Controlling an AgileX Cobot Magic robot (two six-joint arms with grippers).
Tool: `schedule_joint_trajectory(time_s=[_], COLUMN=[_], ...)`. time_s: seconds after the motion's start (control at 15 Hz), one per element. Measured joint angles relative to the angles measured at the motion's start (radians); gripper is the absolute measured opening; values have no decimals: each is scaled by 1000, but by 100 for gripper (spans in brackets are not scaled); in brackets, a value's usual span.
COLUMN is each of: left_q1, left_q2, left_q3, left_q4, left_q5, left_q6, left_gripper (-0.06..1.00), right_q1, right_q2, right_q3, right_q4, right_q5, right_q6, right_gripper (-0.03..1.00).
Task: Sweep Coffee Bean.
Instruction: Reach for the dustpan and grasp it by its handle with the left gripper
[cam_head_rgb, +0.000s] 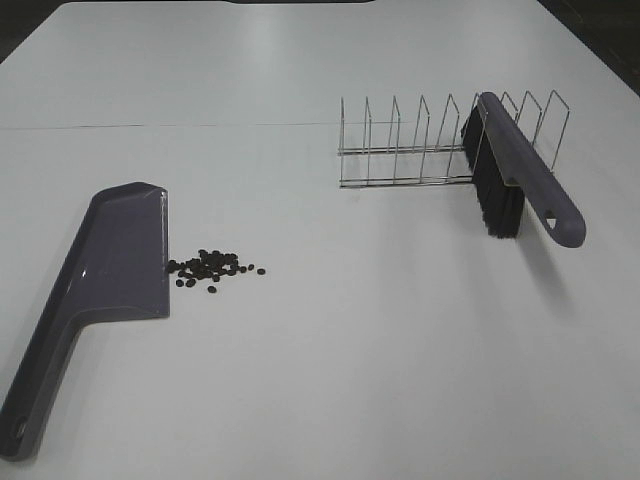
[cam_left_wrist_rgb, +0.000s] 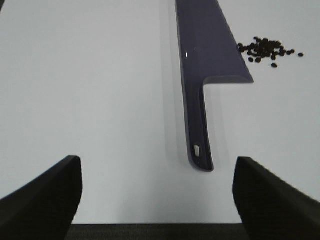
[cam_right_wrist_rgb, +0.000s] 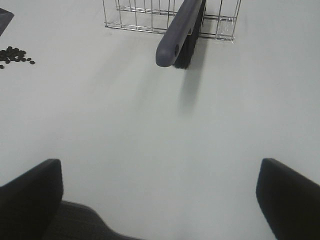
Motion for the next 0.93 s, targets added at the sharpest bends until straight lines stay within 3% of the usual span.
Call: schedule_joint_trajectory(time_s=[0.27,0.33,0.8,0.93], left_q1=[0,0,-2,-44], left_q2=[218,356,802,939], left_q3=[0,-9,-64,-69], left_q4=[0,-7,-93,-117], left_q5=[-3,-15,-301,-379], left_q6=[-21,-22,-29,-29], left_gripper=[75,75,75,75], right_q1=[0,0,0,0], right_q2=[0,0,0,0], right_q3=[0,0,0,0], right_q4=[0,0,0,0], right_q5=[0,0,0,0], right_q6=[0,0,0,0], right_gripper=[93,92,91,91])
